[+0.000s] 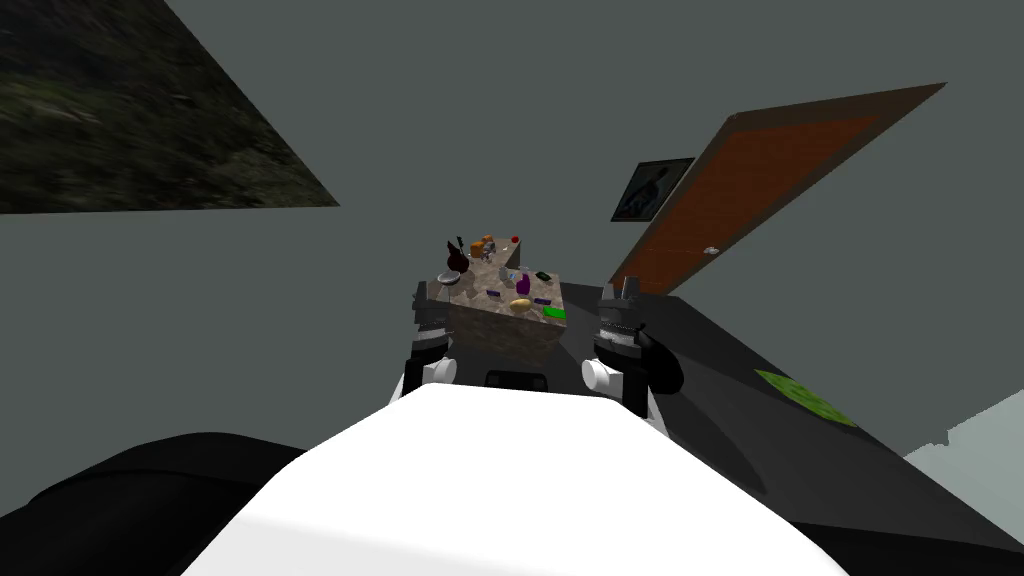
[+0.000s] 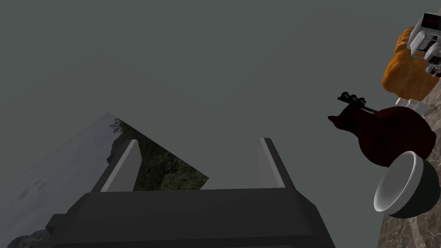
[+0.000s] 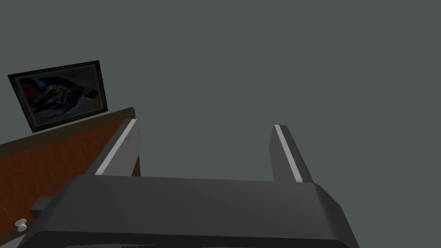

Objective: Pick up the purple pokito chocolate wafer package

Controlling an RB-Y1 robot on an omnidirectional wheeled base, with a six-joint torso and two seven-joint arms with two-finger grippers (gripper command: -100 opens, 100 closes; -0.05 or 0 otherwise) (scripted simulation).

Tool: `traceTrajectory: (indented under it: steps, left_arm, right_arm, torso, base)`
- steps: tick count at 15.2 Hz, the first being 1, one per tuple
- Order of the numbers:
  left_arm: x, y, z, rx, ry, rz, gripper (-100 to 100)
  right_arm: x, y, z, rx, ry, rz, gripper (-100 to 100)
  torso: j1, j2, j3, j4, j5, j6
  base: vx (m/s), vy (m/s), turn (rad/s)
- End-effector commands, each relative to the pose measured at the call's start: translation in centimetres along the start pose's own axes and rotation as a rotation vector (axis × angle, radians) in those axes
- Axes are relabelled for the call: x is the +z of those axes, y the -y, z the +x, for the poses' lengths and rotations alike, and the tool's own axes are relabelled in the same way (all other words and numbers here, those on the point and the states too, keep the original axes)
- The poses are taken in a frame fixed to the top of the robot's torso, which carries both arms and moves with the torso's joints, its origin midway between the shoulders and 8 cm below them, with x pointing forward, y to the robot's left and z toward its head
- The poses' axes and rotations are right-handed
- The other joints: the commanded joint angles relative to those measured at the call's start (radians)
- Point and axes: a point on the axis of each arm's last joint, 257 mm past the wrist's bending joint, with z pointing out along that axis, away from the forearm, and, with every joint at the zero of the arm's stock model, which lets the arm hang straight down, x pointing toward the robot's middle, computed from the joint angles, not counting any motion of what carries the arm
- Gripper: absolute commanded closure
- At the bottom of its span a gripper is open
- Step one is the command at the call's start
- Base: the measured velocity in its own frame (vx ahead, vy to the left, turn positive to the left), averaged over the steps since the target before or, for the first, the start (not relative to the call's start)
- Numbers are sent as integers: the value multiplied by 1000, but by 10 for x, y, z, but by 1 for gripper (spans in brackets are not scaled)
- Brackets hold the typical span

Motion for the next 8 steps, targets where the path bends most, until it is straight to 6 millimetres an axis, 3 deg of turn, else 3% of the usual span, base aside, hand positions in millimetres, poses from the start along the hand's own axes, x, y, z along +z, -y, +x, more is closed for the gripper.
traceTrajectory:
  steps: [1, 8]
  left_arm:
    - [0, 0, 0, 0, 0, 0, 0]
    - [0, 0, 0, 0, 0, 0, 0]
  right_arm:
    - [0, 2, 4, -25, -41, -3, -100]
    - [-1, 12, 16, -132, -186, -14, -100]
  torso:
    - [0, 0, 0, 0, 0, 0]
    - [0, 2, 1, 0, 0, 0]
  base:
    - [-4, 2, 21]
    - [-20, 7, 45]
